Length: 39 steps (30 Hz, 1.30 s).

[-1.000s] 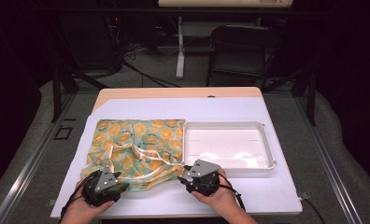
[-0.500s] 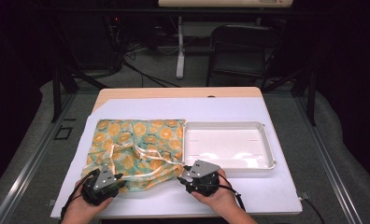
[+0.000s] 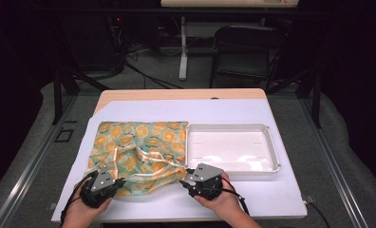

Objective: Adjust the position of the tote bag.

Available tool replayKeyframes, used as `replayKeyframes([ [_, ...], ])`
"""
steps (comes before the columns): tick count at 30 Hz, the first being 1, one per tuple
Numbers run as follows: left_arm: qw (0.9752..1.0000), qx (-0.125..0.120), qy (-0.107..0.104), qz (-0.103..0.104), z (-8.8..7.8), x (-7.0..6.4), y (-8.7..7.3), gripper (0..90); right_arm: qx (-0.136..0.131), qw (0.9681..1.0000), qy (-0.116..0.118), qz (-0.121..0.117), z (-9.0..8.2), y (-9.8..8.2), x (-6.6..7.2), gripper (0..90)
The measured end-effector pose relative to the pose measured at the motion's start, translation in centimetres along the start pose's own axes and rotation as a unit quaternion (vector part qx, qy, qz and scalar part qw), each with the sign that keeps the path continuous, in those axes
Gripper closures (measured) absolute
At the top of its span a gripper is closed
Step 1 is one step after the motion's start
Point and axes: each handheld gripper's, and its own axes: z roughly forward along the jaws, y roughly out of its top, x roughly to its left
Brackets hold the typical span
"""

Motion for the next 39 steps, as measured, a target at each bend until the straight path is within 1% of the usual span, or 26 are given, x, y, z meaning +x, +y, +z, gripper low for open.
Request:
replayKeyframes([
  [3, 1.0, -0.001, -0.002, 0.0, 0.0, 0.1, 0.0, 90.0, 0.0, 1.0, 0.001, 0.0, 0.0, 0.0, 0.0, 54.4],
  [6, 1.0, -0.004, 0.002, -0.005, -0.1, 0.1, 0.0, 90.0, -0.001, 1.0, 0.001, -0.002, 0.0, 0.0, 0.1, 54.2],
  [7, 0.9999, -0.01, 0.006, -0.007, -0.1, 0.1, 0.0, 90.0, -0.001, 1.0, 0.001, -0.002, 0.0, 0.0, 0.1, 54.2],
  [8, 1.0, -0.007, 0.005, -0.005, -0.2, 0.2, 0.0, 90.0, -0.001, 1.0, 0.001, -0.002, 0.0, 0.0, 0.1, 54.1],
  [15, 0.9995, -0.023, 0.01, -0.019, -0.6, 0.5, 0.0, 90.0, -0.005, 1.0, 0.0, 0.0, -0.1, 0.0, 0.1, 53.7],
  [20, 0.9989, -0.035, 0.017, -0.026, -0.9, 0.8, 0.2, 90.0, -0.006, 1.0, -0.002, 0.002, -0.1, 0.0, 0.1, 53.5],
  [25, 0.9972, -0.053, 0.036, -0.037, -1.5, 1.1, 0.7, 90.0, -0.009, 0.9999, -0.004, 0.002, -0.1, 0.1, 0.1, 53.5],
  [29, 0.9959, -0.06, 0.052, -0.042, -2.0, 1.1, 1.0, 90.0, -0.012, 0.9999, -0.007, 0.003, -0.2, 0.1, 0.1, 53.5],
  [32, 0.9951, -0.065, 0.059, -0.045, -2.2, 1.2, 1.4, 90.0, -0.014, 0.9999, -0.007, 0.005, -0.3, 0.1, 0.0, 53.5],
  [39, 0.9934, -0.081, 0.065, -0.048, -2.6, 1.6, 2.4, 90.0, -0.014, 0.9999, -0.007, 0.006, -0.3, 0.1, 0.1, 53.4],
])
